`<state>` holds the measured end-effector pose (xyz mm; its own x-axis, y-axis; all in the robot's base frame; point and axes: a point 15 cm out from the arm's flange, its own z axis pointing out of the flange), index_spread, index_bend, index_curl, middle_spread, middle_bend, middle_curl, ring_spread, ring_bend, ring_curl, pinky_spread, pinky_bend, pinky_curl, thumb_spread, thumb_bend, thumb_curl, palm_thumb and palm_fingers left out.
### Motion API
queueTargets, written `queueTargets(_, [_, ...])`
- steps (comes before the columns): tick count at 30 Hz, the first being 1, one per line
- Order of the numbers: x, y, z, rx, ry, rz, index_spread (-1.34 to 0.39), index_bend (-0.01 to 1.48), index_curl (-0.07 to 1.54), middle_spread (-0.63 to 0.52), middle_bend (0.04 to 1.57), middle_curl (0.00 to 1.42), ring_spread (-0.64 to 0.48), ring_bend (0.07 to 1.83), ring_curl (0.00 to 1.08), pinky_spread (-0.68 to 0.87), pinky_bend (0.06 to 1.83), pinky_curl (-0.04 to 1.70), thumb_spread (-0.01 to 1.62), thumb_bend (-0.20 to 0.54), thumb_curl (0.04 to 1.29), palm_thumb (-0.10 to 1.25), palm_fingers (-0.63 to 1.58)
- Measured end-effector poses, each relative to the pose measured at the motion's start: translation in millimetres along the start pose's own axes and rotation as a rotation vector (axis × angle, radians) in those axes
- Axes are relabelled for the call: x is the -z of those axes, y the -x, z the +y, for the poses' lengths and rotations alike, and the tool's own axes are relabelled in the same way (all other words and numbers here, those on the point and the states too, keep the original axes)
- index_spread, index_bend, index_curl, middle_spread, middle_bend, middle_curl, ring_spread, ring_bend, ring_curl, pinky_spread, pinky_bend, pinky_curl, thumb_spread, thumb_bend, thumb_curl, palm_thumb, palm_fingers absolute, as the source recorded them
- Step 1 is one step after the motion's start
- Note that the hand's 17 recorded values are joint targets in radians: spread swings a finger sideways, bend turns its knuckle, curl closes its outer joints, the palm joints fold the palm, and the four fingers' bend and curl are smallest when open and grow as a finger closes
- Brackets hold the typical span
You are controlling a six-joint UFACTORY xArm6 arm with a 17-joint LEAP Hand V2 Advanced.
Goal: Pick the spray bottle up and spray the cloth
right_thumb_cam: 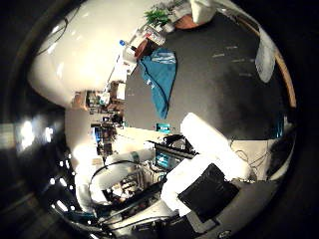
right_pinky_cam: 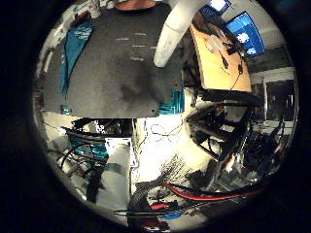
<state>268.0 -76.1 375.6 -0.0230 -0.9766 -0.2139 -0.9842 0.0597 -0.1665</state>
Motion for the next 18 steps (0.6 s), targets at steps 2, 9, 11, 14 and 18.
queueTargets(2, [5.0, -13.5, 1.6, -0.022, -0.023, 0.012, -0.32, 0.21, 0.38, -0.01, 0.28, 0.36, 0.13, 0.19, 0.17, 0.38, 0.19, 0.27, 1.23, -0.016, 0.34, 0.71, 0.33])
queueTargets(9, [22.0, -29.1, -1.5, -0.046, -0.14, -0.042, -0.3, 0.14, 0.33, 0.01, 0.25, 0.35, 0.13, 0.21, 0.2, 0.39, 0.25, 0.29, 1.23, -0.017, 0.34, 0.69, 0.26])
queueTargets(11, [22.9, -34.1, -0.4, -0.061, -0.169, -0.062, -0.29, 0.14, 0.31, 0.03, 0.24, 0.35, 0.14, 0.22, 0.21, 0.38, 0.28, 0.3, 1.22, -0.019, 0.34, 0.67, 0.22])
queueTargets(14, [11.1, -38.3, 6.2, -0.079, -0.185, -0.098, -0.28, 0.14, 0.29, 0.06, 0.23, 0.35, 0.15, 0.23, 0.22, 0.38, 0.31, 0.31, 1.21, -0.021, 0.34, 0.64, 0.19])
queueTargets(18, [10.7, -44.8, -1.0, -0.086, -0.235, -0.121, -0.27, 0.14, 0.26, 0.09, 0.23, 0.35, 0.17, 0.24, 0.23, 0.37, 0.35, 0.32, 1.2, -0.024, 0.33, 0.59, 0.13])
